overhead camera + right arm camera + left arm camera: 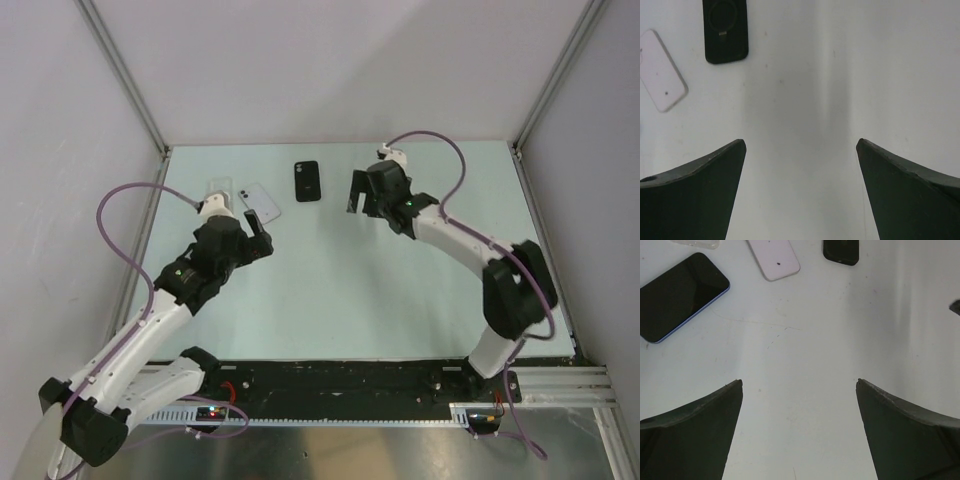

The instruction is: Put the phone into the phone case

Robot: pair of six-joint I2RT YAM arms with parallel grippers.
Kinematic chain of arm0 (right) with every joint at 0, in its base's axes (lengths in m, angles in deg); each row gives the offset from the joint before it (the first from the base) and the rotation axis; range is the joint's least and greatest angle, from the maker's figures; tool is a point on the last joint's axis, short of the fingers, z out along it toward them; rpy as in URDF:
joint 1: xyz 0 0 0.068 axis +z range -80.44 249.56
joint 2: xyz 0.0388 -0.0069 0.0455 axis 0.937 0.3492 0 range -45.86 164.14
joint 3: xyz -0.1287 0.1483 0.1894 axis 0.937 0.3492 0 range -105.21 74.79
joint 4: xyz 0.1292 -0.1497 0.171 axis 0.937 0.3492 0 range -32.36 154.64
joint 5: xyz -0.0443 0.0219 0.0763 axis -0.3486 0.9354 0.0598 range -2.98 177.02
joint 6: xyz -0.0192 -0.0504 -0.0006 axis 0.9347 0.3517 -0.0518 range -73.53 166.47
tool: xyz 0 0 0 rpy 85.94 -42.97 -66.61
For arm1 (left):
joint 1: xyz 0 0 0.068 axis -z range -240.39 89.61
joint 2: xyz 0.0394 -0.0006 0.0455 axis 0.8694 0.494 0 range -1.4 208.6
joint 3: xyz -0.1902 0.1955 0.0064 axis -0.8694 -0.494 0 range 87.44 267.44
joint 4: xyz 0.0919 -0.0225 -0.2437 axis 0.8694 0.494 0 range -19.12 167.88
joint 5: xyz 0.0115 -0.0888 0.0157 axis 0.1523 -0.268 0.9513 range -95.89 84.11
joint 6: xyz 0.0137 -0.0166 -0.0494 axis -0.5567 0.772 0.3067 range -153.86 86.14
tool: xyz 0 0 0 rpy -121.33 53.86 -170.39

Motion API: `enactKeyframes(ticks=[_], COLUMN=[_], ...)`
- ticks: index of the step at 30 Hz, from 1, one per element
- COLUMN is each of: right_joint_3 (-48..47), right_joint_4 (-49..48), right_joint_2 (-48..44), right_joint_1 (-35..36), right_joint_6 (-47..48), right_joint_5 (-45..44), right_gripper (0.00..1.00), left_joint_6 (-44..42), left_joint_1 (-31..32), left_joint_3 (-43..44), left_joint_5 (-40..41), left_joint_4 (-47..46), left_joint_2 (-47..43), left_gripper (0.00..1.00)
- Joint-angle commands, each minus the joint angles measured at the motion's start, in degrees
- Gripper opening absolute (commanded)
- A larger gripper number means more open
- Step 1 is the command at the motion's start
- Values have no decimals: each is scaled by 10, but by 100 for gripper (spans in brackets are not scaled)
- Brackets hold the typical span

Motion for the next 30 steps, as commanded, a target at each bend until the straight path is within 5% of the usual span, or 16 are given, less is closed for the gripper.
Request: enactKeyframes(ticks=[1, 20, 30], right_joint_3=[-103, -638, -673], right_joint_4=[-33, 166, 163], right_joint_2=[106, 508, 532], right_joint_1=[-9, 22, 18], right_joint_6=[32, 100, 140], right_joint_5=[27, 43, 50], right_gripper=[100, 100, 100], left_joint_6=[9, -23, 21], left_joint_1=[-25, -68, -92], left_joint_3=[27, 52, 90], left_joint_5=[-40, -63, -20], left_joint_4=[15, 48, 17], left_joint_2=[-9, -28, 70], left_gripper=[98, 98, 98])
